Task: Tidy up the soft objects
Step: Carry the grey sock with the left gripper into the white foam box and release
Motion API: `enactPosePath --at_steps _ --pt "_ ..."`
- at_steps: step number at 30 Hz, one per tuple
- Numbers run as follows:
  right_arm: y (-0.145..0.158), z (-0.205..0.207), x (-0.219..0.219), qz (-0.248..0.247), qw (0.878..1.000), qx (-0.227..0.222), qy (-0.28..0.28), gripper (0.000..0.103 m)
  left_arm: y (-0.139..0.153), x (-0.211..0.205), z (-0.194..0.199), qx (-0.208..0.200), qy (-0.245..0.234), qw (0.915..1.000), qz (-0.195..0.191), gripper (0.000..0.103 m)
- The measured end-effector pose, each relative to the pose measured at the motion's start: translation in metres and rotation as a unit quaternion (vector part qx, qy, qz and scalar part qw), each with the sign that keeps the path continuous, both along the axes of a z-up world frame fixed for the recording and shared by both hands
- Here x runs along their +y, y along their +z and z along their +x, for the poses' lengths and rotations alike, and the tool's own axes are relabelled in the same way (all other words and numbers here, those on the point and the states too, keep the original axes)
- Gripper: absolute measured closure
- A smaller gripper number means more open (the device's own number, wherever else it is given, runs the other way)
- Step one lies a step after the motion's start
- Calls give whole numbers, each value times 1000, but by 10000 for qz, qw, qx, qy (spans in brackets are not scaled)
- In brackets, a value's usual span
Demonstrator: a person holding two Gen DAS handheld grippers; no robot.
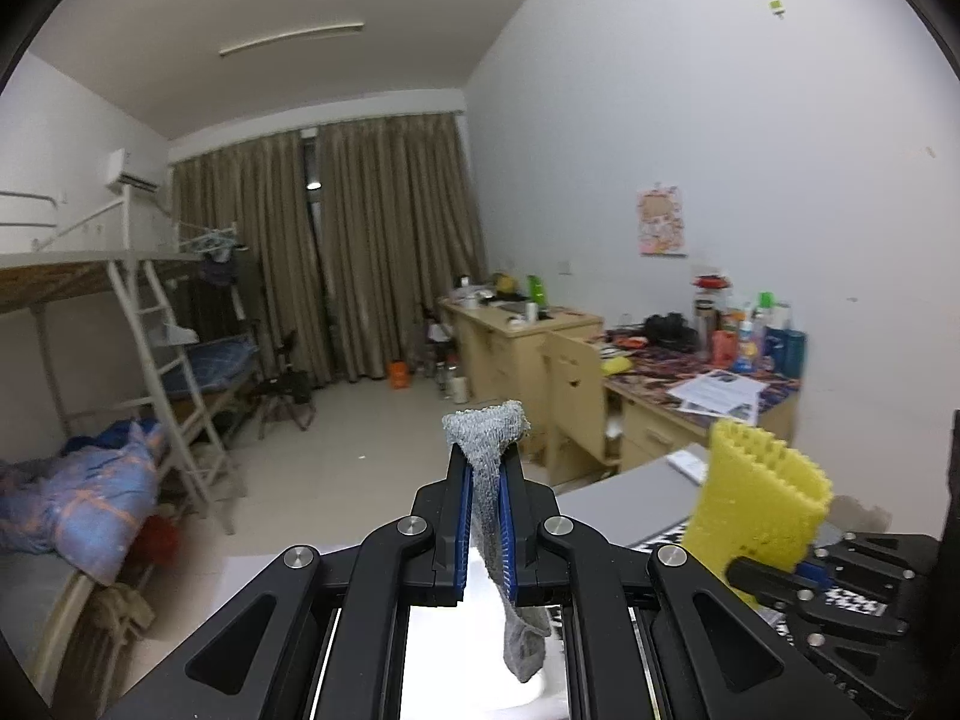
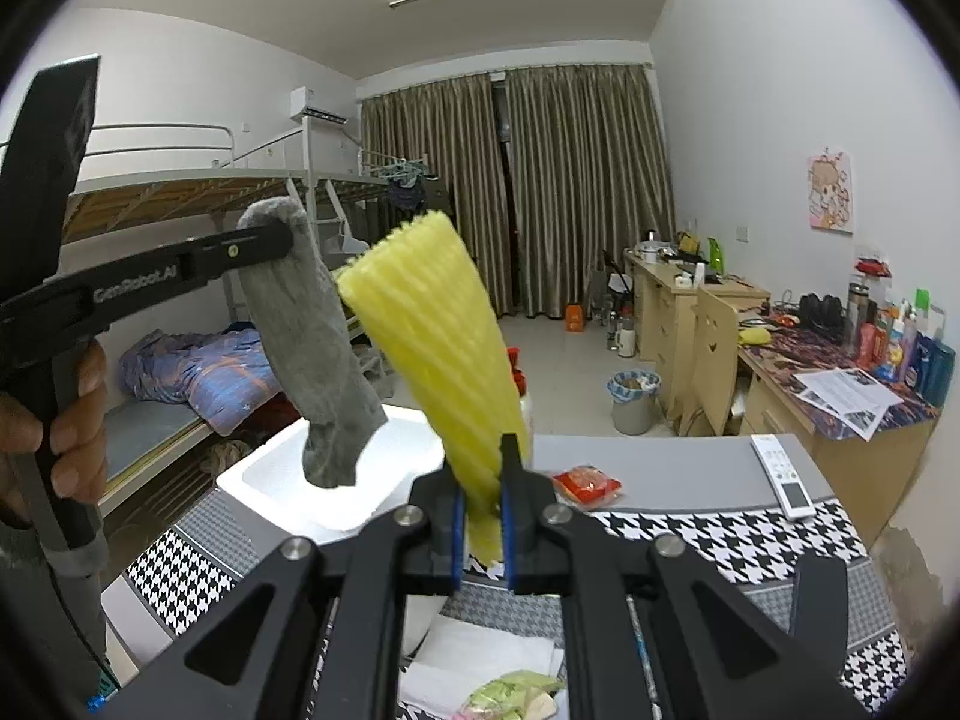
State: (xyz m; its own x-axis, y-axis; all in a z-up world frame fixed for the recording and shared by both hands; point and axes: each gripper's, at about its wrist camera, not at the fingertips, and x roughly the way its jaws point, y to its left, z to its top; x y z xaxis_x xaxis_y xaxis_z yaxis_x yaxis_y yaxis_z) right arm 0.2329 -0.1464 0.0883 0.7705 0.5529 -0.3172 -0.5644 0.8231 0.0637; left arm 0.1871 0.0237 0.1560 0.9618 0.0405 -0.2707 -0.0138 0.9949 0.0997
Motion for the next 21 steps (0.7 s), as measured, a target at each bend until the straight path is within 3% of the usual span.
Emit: enactPosePath --at_steps 8,21 --pt "-4 7 11 -68 9998 38 157 91 -17 27 23 375 557 9977 33 94" --pt "-9 11 30 -214 9993 128 270 91 -52 46 53 1023 630 9927 -132 94"
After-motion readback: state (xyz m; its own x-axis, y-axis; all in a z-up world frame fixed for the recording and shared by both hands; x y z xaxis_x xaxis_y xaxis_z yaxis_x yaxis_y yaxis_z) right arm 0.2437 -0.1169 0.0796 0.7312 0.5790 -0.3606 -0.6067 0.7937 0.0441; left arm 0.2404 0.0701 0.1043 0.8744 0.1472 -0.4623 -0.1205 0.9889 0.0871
